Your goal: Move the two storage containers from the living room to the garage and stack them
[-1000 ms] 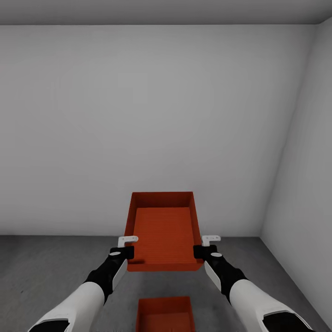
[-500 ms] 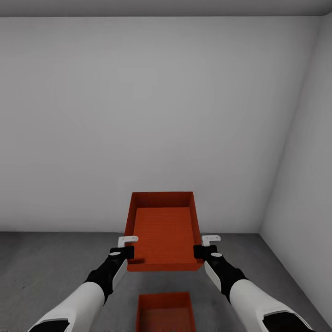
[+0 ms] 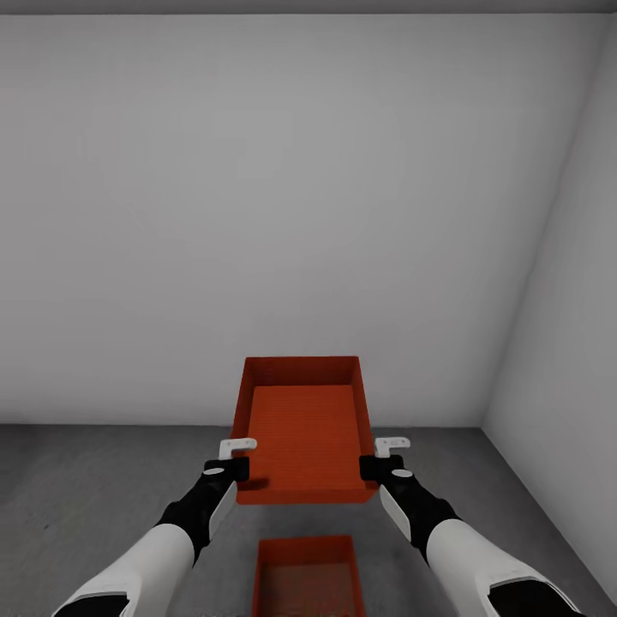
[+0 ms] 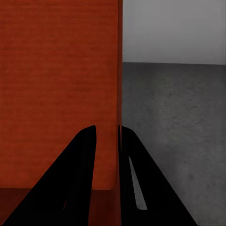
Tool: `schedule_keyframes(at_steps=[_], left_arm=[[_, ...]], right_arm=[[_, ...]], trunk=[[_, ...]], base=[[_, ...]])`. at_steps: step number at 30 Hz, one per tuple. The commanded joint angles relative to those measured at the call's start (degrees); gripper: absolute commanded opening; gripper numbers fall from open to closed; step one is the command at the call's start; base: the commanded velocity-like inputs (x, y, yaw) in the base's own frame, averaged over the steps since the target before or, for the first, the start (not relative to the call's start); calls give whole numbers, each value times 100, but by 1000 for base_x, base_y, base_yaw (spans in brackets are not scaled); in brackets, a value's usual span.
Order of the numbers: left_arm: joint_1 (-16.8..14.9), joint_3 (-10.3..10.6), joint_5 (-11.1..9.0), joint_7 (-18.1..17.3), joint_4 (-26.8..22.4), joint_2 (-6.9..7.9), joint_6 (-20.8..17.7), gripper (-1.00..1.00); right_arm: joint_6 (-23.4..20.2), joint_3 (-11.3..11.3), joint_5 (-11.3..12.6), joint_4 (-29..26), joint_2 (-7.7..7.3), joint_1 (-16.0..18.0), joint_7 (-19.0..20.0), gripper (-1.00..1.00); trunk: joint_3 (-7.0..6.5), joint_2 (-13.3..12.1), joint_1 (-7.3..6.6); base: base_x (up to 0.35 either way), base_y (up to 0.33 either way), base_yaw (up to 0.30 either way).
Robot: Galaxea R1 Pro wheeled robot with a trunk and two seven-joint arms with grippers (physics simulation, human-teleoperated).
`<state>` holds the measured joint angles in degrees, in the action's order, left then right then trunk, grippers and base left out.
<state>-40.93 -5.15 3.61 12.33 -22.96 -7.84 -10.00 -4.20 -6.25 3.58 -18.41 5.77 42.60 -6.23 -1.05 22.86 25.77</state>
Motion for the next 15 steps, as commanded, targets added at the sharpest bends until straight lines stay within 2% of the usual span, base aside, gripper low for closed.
schedule_keyframes(at_steps=[1,15], left_arm=[[-3,-250,-141,366,-283,-7,-46,-100],[-3,-250,-147,366,-271,-5,-44,-100]], right_arm=[[-31,-25,151,-5,1,-4,25,-100],[-35,-25,151,-5,-5,-6,25,-100]], trunk=[[12,6,2],[141,6,2]], base=[[0,0,0],[0,0,0]])
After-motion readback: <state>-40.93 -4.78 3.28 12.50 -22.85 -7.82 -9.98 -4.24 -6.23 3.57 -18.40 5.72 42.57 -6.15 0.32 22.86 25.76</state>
